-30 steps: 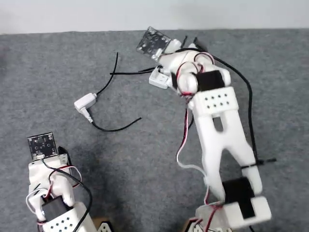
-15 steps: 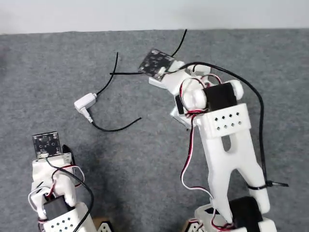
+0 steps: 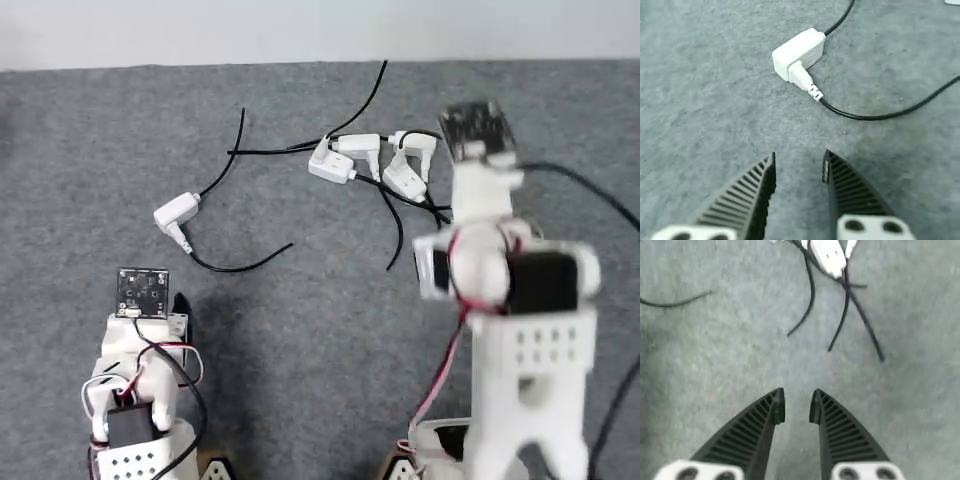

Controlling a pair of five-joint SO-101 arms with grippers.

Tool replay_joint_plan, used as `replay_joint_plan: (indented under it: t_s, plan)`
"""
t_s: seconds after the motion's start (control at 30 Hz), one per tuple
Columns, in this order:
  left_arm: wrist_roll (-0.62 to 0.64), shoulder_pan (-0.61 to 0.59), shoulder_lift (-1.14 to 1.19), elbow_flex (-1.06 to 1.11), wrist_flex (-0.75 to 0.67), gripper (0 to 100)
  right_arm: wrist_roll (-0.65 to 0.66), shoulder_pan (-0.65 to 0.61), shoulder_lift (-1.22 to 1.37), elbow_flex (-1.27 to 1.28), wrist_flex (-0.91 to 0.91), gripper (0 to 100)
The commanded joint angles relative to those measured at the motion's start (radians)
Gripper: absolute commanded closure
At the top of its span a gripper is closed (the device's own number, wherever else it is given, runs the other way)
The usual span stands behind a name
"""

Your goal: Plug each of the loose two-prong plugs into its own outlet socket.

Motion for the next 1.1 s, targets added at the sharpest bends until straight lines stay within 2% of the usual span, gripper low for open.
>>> replay_joint_plan:
  t_s: [0.0, 0.07, 0.1, 0.17, 0.3, 0.37, 0.5, 0.67, 0.93, 1.07]
  plan:
    - [0.321, 0.009, -0.012, -0.015, -0.017, 85, -0.017, 0.013, -0.216, 0.17, 0.036, 92.1]
    - [0.514, 0.017, -0.012, -0.015, -0.017, 85, -0.017, 0.019, -0.332, 0.267, 0.001, 92.3]
    - [0.548, 0.018, -0.012, -0.015, -0.017, 85, -0.017, 0.019, -0.392, 0.311, -0.021, 92.3]
    - [0.482, 0.023, -0.012, -0.013, -0.005, 84, -0.017, 0.021, -0.512, 0.393, -0.084, 92.2]
    - [0.239, 0.02, -0.012, -0.013, 0.074, 80, -0.017, 0.021, -0.734, 0.546, -0.189, 92.2]
    - [0.252, 0.02, -0.012, -0.013, 0.089, 80, -0.017, 0.021, -0.834, 0.658, -0.231, 92.3]
    - [0.365, 0.02, -0.012, -0.013, 0.109, 80, -0.017, 0.021, -1.017, 0.758, -0.305, 92.3]
    - [0.377, 0.02, -0.012, -0.013, 0.126, 80, 0.005, 0.028, -1.132, 0.914, -0.418, 92.3]
    - [0.379, 0.02, -0.012, -0.013, 0.152, 80, 0.038, 0.246, -1.125, 1.254, -0.653, 92.4]
    - [0.379, 0.02, -0.012, -0.013, 0.15, 80, 0.037, 0.278, -1.125, 1.378, -0.694, 92.4]
